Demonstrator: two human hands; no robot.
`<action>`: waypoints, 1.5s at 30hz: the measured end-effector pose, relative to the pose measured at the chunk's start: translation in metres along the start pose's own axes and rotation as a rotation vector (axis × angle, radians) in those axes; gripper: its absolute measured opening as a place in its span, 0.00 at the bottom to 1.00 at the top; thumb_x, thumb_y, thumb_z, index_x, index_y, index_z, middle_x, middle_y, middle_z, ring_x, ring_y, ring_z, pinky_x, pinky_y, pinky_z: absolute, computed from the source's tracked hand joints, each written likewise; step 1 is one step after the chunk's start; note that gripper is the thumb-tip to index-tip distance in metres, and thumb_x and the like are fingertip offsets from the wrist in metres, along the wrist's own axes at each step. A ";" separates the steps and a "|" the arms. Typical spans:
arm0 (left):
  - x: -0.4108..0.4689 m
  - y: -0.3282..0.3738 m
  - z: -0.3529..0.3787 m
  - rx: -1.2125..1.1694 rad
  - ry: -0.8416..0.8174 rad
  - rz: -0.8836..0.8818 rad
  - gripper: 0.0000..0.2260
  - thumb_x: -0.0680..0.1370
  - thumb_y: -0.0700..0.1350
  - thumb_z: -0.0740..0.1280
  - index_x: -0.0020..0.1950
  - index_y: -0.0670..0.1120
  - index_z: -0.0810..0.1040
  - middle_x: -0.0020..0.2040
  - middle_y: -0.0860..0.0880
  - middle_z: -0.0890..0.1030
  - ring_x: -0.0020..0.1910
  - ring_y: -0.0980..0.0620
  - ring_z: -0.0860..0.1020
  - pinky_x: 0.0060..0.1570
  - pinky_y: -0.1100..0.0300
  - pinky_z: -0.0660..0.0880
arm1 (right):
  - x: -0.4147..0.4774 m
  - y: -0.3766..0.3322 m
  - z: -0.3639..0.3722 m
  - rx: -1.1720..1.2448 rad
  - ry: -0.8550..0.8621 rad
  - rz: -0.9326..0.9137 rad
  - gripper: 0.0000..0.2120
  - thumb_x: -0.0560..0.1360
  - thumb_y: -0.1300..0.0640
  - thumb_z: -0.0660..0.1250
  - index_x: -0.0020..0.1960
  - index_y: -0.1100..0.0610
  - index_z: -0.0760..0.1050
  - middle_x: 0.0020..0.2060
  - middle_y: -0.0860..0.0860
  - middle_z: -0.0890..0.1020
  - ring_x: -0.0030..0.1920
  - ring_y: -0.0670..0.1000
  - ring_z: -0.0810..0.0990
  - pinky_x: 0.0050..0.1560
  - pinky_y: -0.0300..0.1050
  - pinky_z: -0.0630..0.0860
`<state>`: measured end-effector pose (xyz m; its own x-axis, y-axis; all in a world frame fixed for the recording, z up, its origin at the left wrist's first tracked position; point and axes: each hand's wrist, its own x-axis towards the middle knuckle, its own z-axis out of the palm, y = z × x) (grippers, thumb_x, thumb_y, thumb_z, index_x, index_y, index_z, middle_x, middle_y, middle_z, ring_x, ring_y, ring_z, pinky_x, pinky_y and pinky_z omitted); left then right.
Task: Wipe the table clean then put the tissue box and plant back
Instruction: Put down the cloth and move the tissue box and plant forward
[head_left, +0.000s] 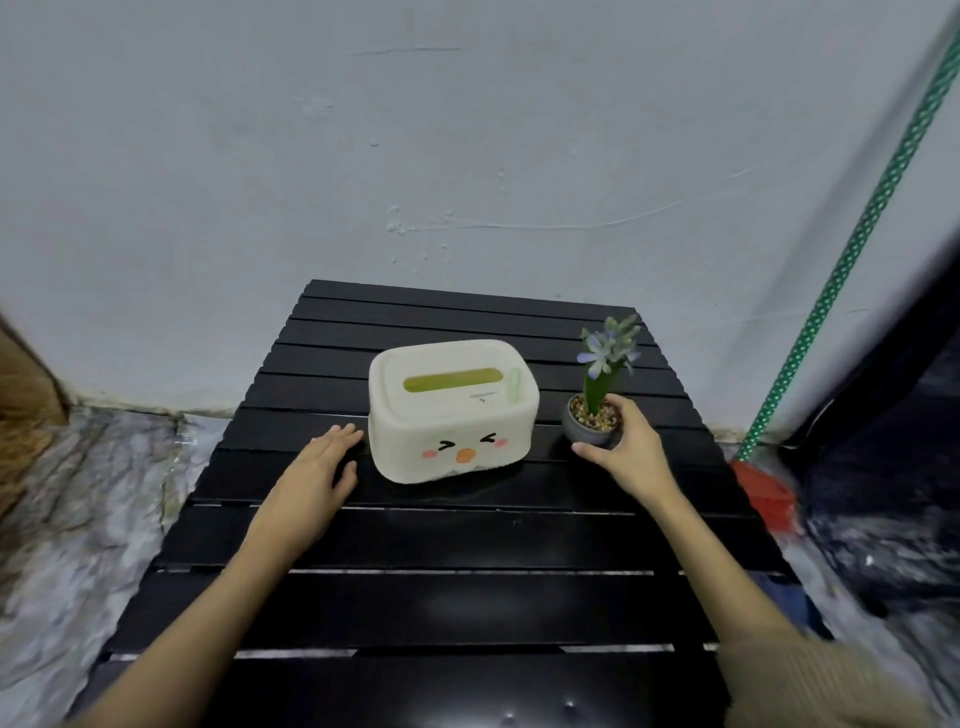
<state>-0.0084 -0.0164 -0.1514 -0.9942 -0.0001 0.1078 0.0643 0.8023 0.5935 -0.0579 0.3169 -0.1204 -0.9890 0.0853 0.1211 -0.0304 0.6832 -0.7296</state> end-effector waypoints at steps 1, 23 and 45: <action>0.000 0.000 0.000 -0.002 -0.001 -0.003 0.18 0.78 0.40 0.59 0.68 0.45 0.66 0.71 0.46 0.67 0.73 0.51 0.61 0.72 0.57 0.54 | -0.003 0.003 0.001 0.005 -0.006 0.007 0.33 0.63 0.60 0.76 0.64 0.59 0.65 0.61 0.56 0.75 0.60 0.54 0.73 0.56 0.40 0.66; -0.022 0.025 -0.027 -0.139 -0.040 0.016 0.24 0.77 0.48 0.62 0.71 0.51 0.59 0.74 0.49 0.62 0.74 0.53 0.55 0.73 0.51 0.58 | -0.038 -0.058 0.006 -0.050 -0.234 -0.182 0.38 0.70 0.53 0.71 0.72 0.50 0.53 0.73 0.49 0.61 0.72 0.48 0.60 0.71 0.50 0.60; 0.013 0.028 -0.031 -0.163 -0.118 0.040 0.28 0.74 0.50 0.65 0.71 0.56 0.57 0.71 0.49 0.68 0.71 0.49 0.63 0.70 0.45 0.63 | -0.041 -0.049 0.045 0.150 -0.164 -0.108 0.39 0.69 0.54 0.71 0.72 0.44 0.52 0.69 0.47 0.67 0.68 0.44 0.66 0.66 0.46 0.69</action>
<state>-0.0168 -0.0120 -0.1086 -0.9932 0.1076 0.0450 0.1074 0.6927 0.7132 -0.0223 0.2468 -0.1201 -0.9888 -0.1092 0.1016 -0.1459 0.5657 -0.8116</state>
